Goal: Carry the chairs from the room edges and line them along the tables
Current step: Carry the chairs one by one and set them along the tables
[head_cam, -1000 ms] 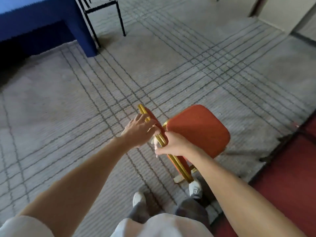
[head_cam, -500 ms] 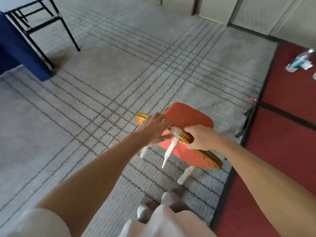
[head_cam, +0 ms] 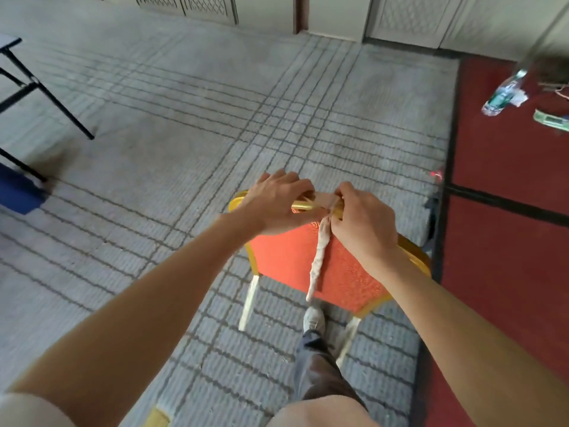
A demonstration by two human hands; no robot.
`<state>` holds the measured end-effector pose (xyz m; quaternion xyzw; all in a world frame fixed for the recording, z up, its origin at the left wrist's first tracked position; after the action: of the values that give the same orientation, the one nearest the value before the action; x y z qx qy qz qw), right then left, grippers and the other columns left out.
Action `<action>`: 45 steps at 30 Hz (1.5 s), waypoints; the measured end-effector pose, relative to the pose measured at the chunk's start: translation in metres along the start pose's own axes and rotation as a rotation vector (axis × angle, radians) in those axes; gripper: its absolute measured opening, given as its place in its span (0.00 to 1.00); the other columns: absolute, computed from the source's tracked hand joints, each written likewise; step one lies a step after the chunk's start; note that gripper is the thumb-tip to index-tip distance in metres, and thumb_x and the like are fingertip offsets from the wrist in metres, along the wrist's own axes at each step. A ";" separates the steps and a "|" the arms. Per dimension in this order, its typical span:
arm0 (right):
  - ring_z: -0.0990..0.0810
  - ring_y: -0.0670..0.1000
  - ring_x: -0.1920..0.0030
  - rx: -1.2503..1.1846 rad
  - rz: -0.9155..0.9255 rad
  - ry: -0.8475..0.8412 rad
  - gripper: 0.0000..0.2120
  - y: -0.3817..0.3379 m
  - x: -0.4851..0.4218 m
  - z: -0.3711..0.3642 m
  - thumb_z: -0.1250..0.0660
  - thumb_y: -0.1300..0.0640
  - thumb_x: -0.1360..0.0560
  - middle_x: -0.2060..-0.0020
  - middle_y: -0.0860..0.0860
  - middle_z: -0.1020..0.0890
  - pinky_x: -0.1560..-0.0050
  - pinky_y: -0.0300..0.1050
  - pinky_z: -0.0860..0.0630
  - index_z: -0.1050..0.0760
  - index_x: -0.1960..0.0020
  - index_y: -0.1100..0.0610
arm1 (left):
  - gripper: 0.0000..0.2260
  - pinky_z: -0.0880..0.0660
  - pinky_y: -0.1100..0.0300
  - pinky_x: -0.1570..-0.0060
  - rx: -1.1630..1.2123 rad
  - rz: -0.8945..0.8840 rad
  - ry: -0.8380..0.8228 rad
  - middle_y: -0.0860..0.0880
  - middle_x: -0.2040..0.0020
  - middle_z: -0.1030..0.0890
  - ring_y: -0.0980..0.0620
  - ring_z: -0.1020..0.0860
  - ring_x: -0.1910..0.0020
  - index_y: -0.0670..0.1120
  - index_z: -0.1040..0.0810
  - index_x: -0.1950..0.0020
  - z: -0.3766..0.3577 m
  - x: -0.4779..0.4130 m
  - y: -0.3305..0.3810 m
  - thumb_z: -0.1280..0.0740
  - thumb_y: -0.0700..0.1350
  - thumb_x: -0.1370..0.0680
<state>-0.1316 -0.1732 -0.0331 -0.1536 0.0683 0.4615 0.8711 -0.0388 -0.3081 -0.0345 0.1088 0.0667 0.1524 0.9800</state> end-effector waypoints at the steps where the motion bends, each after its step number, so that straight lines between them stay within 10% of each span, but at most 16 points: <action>1: 0.18 0.55 0.60 0.000 0.010 0.016 0.12 0.005 -0.013 0.002 0.32 0.50 0.23 0.60 0.53 0.18 0.65 0.47 0.23 0.26 0.43 0.54 | 0.28 0.30 0.50 0.48 0.057 0.000 -0.027 0.52 0.54 0.22 0.49 0.26 0.50 0.53 0.22 0.49 0.006 -0.018 0.000 0.48 0.73 0.26; 6: 0.20 0.53 0.64 -0.003 -0.012 -0.010 0.12 0.052 -0.095 0.000 0.32 0.48 0.23 0.63 0.51 0.19 0.67 0.45 0.25 0.27 0.43 0.52 | 0.22 0.36 0.53 0.62 0.353 0.200 -0.029 0.51 0.69 0.29 0.48 0.28 0.61 0.50 0.34 0.69 0.011 -0.124 0.000 0.46 0.58 0.18; 19: 0.20 0.57 0.57 -0.055 -0.136 -0.189 0.07 0.147 -0.263 -0.024 0.35 0.50 0.24 0.63 0.52 0.18 0.61 0.46 0.33 0.22 0.54 0.51 | 0.25 0.35 0.52 0.66 0.192 0.169 -0.063 0.52 0.73 0.31 0.45 0.27 0.64 0.50 0.35 0.72 0.001 -0.312 -0.022 0.47 0.60 0.17; 26: 0.23 0.55 0.62 -0.124 -0.163 -0.242 0.08 0.185 -0.374 -0.054 0.34 0.50 0.26 0.69 0.48 0.25 0.61 0.48 0.28 0.28 0.62 0.49 | 0.15 0.41 0.57 0.72 -0.001 -0.027 -0.022 0.51 0.71 0.33 0.47 0.32 0.71 0.49 0.34 0.58 -0.014 -0.427 -0.069 0.50 0.54 0.17; 34: 0.19 0.60 0.55 -0.091 0.180 -0.312 0.08 0.135 -0.529 -0.097 0.34 0.48 0.26 0.62 0.54 0.17 0.61 0.47 0.29 0.21 0.56 0.52 | 0.20 0.37 0.54 0.66 0.063 0.163 0.045 0.43 0.57 0.19 0.38 0.21 0.54 0.47 0.28 0.60 0.008 -0.490 -0.190 0.49 0.57 0.18; 45: 0.18 0.61 0.66 -0.195 0.763 -0.086 0.04 -0.008 -0.694 -0.123 0.28 0.53 0.31 0.69 0.55 0.19 0.67 0.44 0.33 0.20 0.58 0.53 | 0.25 0.36 0.53 0.69 -0.038 0.516 0.374 0.43 0.66 0.22 0.35 0.24 0.62 0.45 0.35 0.69 0.092 -0.493 -0.354 0.57 0.62 0.23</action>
<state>-0.5140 -0.7613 0.0332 -0.1798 0.0397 0.7623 0.6205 -0.3888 -0.8100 0.0200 0.0736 0.2132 0.4147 0.8816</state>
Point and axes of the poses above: each hand's wrist, its own x-axis away from the middle knuckle, its own z-axis out of the back of the hand, y = z × x, the point moved 5 cm from there along -x, towards the middle knuckle
